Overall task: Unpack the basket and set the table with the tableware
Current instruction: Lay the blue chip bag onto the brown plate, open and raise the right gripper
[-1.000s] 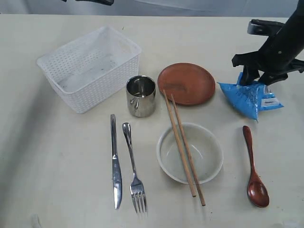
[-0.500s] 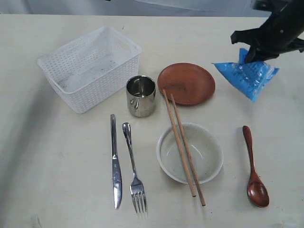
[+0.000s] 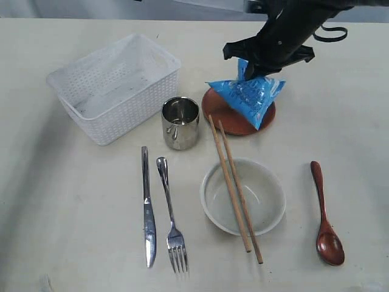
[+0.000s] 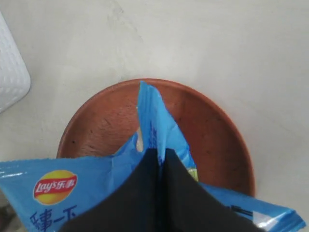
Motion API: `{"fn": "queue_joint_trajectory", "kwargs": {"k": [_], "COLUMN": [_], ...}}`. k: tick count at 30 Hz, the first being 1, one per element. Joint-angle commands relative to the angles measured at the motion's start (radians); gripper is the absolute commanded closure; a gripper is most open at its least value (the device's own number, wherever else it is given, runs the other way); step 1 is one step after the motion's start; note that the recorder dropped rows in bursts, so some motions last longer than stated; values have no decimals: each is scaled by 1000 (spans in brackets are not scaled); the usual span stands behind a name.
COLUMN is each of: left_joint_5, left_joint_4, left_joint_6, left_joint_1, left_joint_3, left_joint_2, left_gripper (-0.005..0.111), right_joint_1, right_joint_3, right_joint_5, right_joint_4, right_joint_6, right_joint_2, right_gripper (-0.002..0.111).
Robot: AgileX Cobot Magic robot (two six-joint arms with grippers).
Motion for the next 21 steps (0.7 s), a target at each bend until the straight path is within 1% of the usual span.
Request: {"fn": "queue_joint_trajectory", "kwargs": {"k": [1,2,7,9,10,19,20,21], "left_joint_5": [6,6,6,6,6,6,6,6], "left_joint_4": [1,1,1,1,3,5,5,5], "left_joint_6": [-11,-11,-4,-2,-2,-2,-2,-2], "left_joint_1": [1,1,1,1,1,1,1,1], "left_joint_3": [-1,-1,-1,-1,-1,-1,-1,-1], "left_joint_2": [-14,-14,-14,-14,-14,-14,-14,-14], "left_gripper": [107,107,107,107,107,107,107,107], "right_joint_1": [14,16,16,16,16,3,-3,-10], "right_joint_3": [-9,-9,-9,-9,-9,-9,-9,-9], "right_joint_5": [7,16,30,30,28,-20,-13,-2], "right_joint_4": [-2,-2,-2,-2,-2,-8,-6,-3], "right_joint_6": [31,38,56,56,56,56,59,58], "right_joint_2": [32,34,36,34,32,-49,-54,-60], "right_gripper": [99,95,62,54,53,55,59,67]}}
